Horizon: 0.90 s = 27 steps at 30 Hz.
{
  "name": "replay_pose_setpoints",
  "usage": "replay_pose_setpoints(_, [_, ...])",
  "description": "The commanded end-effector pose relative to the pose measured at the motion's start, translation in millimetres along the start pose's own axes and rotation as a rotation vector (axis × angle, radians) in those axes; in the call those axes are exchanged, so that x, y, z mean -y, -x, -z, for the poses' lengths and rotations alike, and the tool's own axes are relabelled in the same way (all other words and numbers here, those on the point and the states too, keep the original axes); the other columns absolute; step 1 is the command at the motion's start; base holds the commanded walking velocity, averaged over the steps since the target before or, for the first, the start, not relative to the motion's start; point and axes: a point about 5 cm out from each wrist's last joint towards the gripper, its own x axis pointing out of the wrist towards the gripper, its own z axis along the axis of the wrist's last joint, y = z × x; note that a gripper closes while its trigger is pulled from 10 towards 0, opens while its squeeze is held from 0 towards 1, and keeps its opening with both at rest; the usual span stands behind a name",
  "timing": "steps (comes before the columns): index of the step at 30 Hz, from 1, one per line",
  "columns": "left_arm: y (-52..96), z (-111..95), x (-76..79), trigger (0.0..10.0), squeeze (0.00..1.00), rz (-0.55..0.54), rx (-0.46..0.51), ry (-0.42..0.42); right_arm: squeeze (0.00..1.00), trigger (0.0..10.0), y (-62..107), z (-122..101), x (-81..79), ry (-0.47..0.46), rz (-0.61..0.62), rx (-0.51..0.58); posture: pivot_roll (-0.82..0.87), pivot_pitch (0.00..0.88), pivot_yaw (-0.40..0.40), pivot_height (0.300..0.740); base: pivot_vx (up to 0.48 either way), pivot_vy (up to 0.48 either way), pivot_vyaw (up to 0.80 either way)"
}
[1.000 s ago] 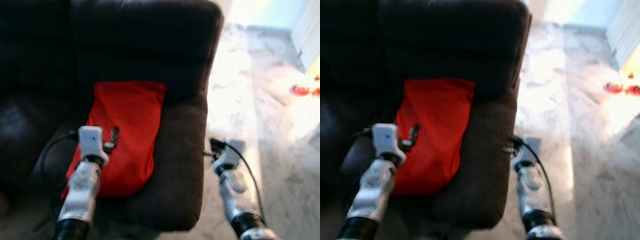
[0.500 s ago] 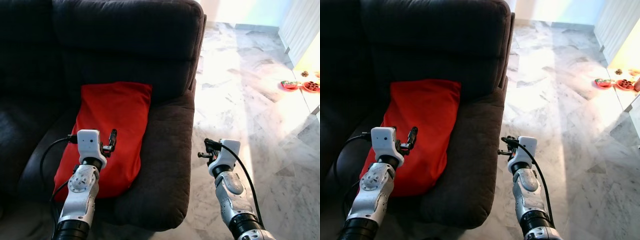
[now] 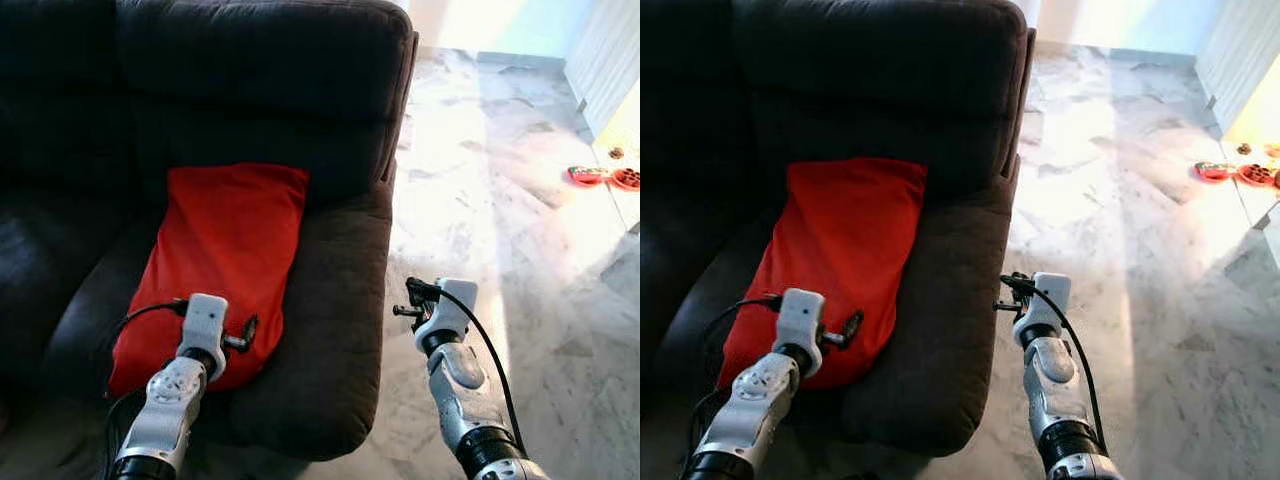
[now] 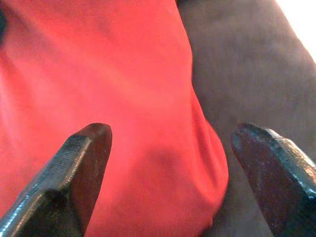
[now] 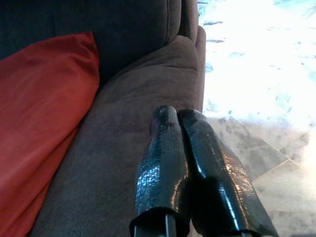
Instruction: Move the pillow to the sofa from floor
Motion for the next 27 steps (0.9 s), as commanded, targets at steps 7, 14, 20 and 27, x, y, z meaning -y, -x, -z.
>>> replay_pose_setpoints(7, [-1.1, 26, 0.5, 10.0, 1.00, 0.074, -0.118, -0.292, 0.00, 10.0, 3.6, 7, 1.4, 0.002, 0.006, -0.025, 0.15, 0.140, 0.002, 0.740, 0.000, 0.000, 0.00])
replay_pose_setpoints(14, [-6.5, 22, -2.2, 10.0, 0.00, -0.009, -0.029, -0.233, 0.00, 10.0, 5.9, 9, -0.2, -0.018, -0.001, -0.013, 0.15, 0.162, 0.001, 0.740, 0.000, 0.000, 0.00])
replay_pose_setpoints(20, [-8.2, 23, 0.7, 10.0, 0.00, -0.048, 0.020, -0.189, 0.00, 10.0, 8.9, 14, 3.3, -0.007, 0.011, -0.035, 0.14, 0.170, 0.001, 0.740, 0.000, 0.000, 0.00])
replay_pose_setpoints(27, [-8.7, 23, -1.8, 10.0, 0.00, -0.076, 0.051, -0.166, 0.00, 10.0, 8.8, 12, 3.9, -0.001, -0.001, -0.019, 0.14, 0.172, 0.000, 0.740, 0.000, 0.000, 0.00])
